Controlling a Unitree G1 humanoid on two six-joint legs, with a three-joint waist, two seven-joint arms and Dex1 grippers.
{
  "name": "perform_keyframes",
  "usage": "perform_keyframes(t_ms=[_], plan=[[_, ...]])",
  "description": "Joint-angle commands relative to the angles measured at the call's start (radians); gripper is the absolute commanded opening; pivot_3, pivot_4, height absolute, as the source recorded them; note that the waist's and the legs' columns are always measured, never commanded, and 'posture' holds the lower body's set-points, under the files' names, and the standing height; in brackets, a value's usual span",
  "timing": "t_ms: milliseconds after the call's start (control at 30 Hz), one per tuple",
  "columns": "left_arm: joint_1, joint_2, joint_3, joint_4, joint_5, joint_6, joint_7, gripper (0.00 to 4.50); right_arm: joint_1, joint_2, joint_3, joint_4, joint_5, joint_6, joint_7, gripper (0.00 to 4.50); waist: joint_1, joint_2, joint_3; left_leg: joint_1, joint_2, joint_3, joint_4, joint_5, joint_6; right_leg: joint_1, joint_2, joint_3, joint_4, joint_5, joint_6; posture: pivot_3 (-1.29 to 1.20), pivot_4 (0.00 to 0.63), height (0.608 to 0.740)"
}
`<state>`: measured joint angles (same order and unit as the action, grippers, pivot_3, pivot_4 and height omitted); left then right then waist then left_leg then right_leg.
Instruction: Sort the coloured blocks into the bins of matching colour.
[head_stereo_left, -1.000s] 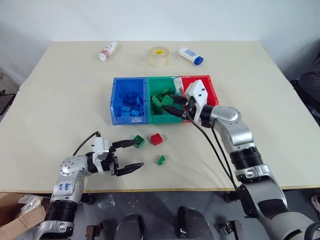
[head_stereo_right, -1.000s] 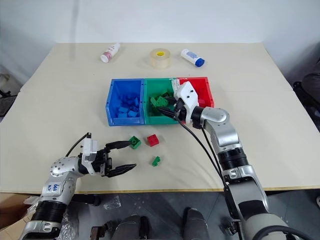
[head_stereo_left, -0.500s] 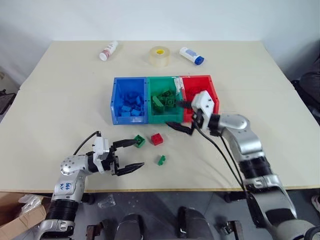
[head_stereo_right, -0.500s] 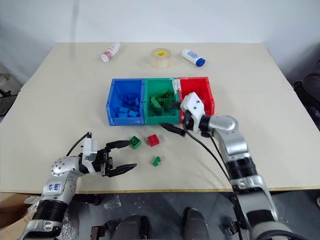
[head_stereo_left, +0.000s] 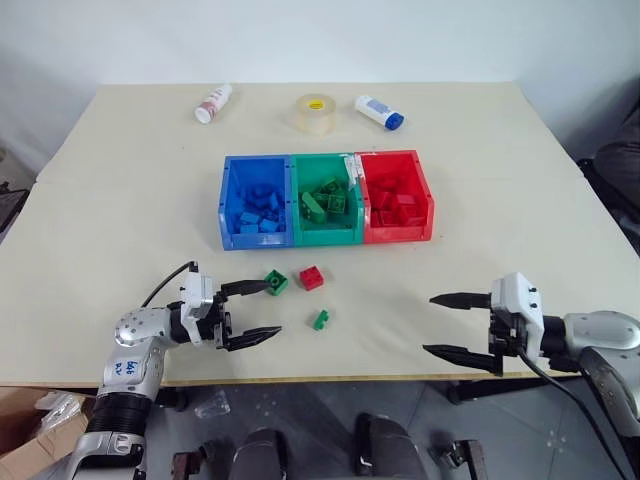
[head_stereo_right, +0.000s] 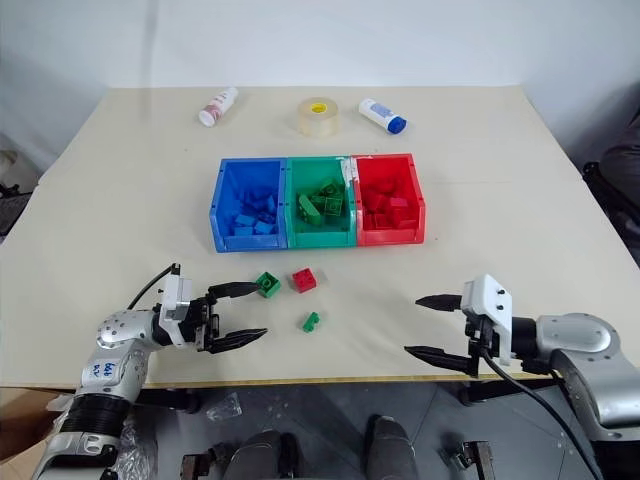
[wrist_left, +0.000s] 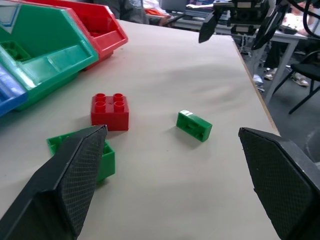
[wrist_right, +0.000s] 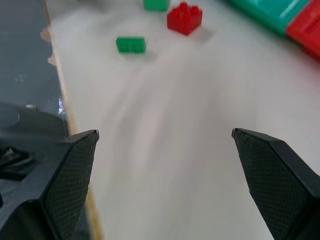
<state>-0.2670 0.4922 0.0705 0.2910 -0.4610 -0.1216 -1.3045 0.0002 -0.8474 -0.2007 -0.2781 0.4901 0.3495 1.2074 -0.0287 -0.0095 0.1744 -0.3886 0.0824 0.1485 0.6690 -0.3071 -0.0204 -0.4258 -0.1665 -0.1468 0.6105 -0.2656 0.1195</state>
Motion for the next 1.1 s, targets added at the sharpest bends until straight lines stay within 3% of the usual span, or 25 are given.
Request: perform_keyframes(t_ms=[33,167,433,833,933,1100], plan=[[-0.004,0.015,0.02,-0.003,-0.007,-0.015,-0.011,4.5,-0.018,-0.005,-0.002,-0.05,0.017,-0.014,-0.007,4.46,0.001,0.0,0.0,0.0,0.0,0.0,0.0,0.0,0.0,0.0,0.0,0.0,0.0,0.0,0.0,0.0,0.15,0.74],[-0.004,0.009,0.019,-0.016,-0.008,-0.011,-0.005,4.5,-0.1,0.036,0.133,-0.035,-0.036,-0.01,-0.027,4.46,0.002,-0.001,0.0,0.0,0.0,0.0,0.0,0.0,0.0,0.0,0.0,0.0,0.0,0.0,0.0,0.0,0.15,0.74],[0.043,0.002,0.028,-0.071,-0.037,-0.016,-0.021,4.5,-0.354,0.227,0.406,0.158,-0.204,-0.042,-0.081,4.46,0.001,0.0,0.0,-0.001,0.0,0.0,0.001,0.0,0.0,-0.001,0.0,0.0,0.004,0.0,0.0,0.0,0.15,0.74],[0.116,0.027,0.091,-0.163,-0.1,-0.034,-0.064,4.5,-0.492,0.374,0.542,0.29,-0.282,-0.073,-0.06,4.46,0.0,0.0,0.0,-0.001,0.0,0.0,0.002,0.0,0.0,-0.001,0.0,0.0,0.006,0.0,0.0,0.0,0.15,0.74],[0.134,0.045,0.098,-0.176,-0.1,-0.021,-0.063,4.5,-0.501,0.397,0.565,0.307,-0.301,-0.084,-0.065,3.89,0.0,0.0,0.0,-0.001,0.0,0.0,0.002,0.0,0.0,-0.001,0.0,0.0,0.006,0.0,0.0,0.0,0.15,0.74],[0.15,0.054,0.103,-0.191,-0.1,-0.013,-0.059,4.5,-0.507,0.427,0.591,0.338,-0.332,-0.117,-0.065,2.16,0.0,0.0,0.0,-0.001,0.0,0.0,0.001,0.0,0.0,-0.001,0.0,0.0,0.006,0.0,0.0,0.0,0.15,0.74]])
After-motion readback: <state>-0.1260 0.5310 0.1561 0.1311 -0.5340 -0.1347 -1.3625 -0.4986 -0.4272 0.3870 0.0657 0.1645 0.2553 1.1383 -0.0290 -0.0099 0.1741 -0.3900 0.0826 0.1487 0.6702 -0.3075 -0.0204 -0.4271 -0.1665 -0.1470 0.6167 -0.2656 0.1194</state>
